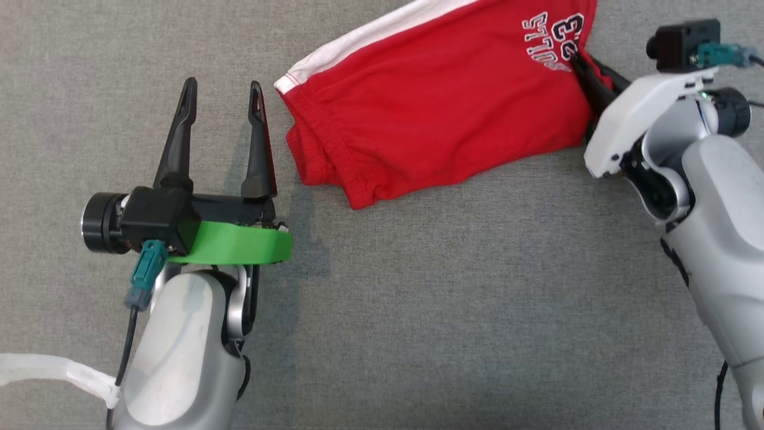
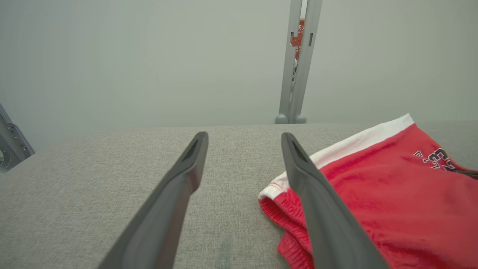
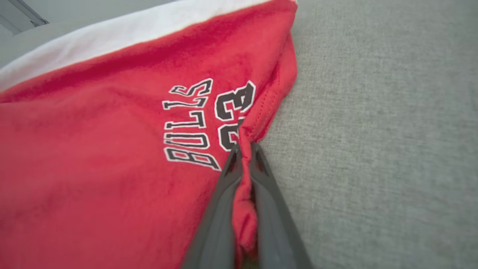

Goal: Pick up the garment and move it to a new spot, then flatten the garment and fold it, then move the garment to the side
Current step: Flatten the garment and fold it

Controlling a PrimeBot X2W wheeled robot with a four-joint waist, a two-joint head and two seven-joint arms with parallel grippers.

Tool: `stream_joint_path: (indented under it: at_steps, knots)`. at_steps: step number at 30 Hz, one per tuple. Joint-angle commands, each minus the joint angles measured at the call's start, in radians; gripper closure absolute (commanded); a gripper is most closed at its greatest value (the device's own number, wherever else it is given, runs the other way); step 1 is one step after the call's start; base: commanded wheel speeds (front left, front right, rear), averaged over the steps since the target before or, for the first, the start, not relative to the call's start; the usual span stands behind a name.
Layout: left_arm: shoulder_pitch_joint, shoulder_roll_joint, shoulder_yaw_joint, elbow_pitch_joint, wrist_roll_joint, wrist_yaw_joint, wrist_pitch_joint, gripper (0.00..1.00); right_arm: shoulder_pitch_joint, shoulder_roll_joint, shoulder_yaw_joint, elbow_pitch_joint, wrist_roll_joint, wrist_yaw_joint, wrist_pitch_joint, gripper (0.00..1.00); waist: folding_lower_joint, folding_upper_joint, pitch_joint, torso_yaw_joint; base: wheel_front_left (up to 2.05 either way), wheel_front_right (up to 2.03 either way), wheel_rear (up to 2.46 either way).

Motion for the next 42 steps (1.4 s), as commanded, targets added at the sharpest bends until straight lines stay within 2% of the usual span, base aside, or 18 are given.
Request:
stream_joint_path:
  at_steps: [1, 4, 9, 15, 20, 25, 28, 31, 35, 42]
  knots:
    - [0.016, 0.001, 0.007, 0.003, 0.003, -0.004, 0.000, 0.00, 0.096, 0.000, -0.003, 0.015, 0.008, -0.001, 0.003, 1.00, 0.0000, 0.0000, -0.020, -0.012, 0.00, 0.00, 0.00]
    - [0.033, 0.002, 0.018, 0.003, 0.009, -0.008, 0.000, 0.00, 0.175, 0.007, -0.056, -0.042, 0.014, -0.001, -0.043, 1.00, 0.0000, 0.0000, -0.046, -0.029, 0.00, 0.00, 0.00]
    - [0.099, 0.013, 0.032, -0.001, 0.015, -0.008, 0.000, 0.00, 0.393, 0.058, -0.179, -0.175, -0.007, -0.002, -0.132, 1.00, 0.0000, 0.0000, -0.103, -0.072, 0.00, 0.00, 0.00]
    - [0.170, 0.016, 0.029, -0.010, 0.007, -0.005, 0.000, 0.00, 0.585, 0.124, -0.289, -0.345, -0.043, -0.001, -0.121, 1.00, 0.0000, 0.0000, -0.150, -0.102, 0.00, 0.00, 0.00]
    - [0.196, 0.015, 0.018, -0.012, 0.001, -0.002, 0.002, 0.00, 0.625, 0.142, -0.326, -0.426, -0.081, 0.000, -0.065, 1.00, 0.0000, 0.0000, -0.168, -0.103, 0.00, 0.00, 0.00]
    - [0.193, 0.012, 0.001, -0.004, -0.010, -0.008, 0.002, 0.00, 0.582, 0.124, -0.326, -0.467, -0.130, 0.000, -0.008, 1.00, 0.0000, 0.0000, -0.181, -0.079, 0.00, 0.00, 0.00]
    - [0.182, 0.010, -0.010, 0.000, -0.015, -0.008, 0.001, 0.00, 0.550, 0.107, -0.308, -0.480, -0.161, 0.000, 0.021, 1.00, 0.0000, 0.0000, -0.182, -0.059, 0.00, 0.00, 0.00]
    - [0.173, 0.008, -0.014, 0.001, -0.021, 0.000, 0.000, 0.00, 0.475, 0.097, -0.243, -0.509, -0.195, 0.000, 0.053, 1.00, 0.0000, 0.0000, -0.184, -0.044, 0.00, 0.00, 0.00]
    - [0.163, 0.006, -0.020, 0.007, -0.030, 0.003, -0.001, 0.00, 0.380, 0.114, -0.097, -0.524, -0.204, 0.000, 0.098, 1.00, 0.0000, 0.0000, -0.185, -0.023, 0.00, 0.00, 0.00]
    - [0.150, 0.001, -0.031, 0.004, -0.050, 0.010, -0.001, 0.00, 0.302, 0.172, 0.147, -0.438, -0.149, 0.000, 0.134, 1.00, 0.0000, 0.0000, -0.177, 0.029, 0.00, 0.00, 0.00]
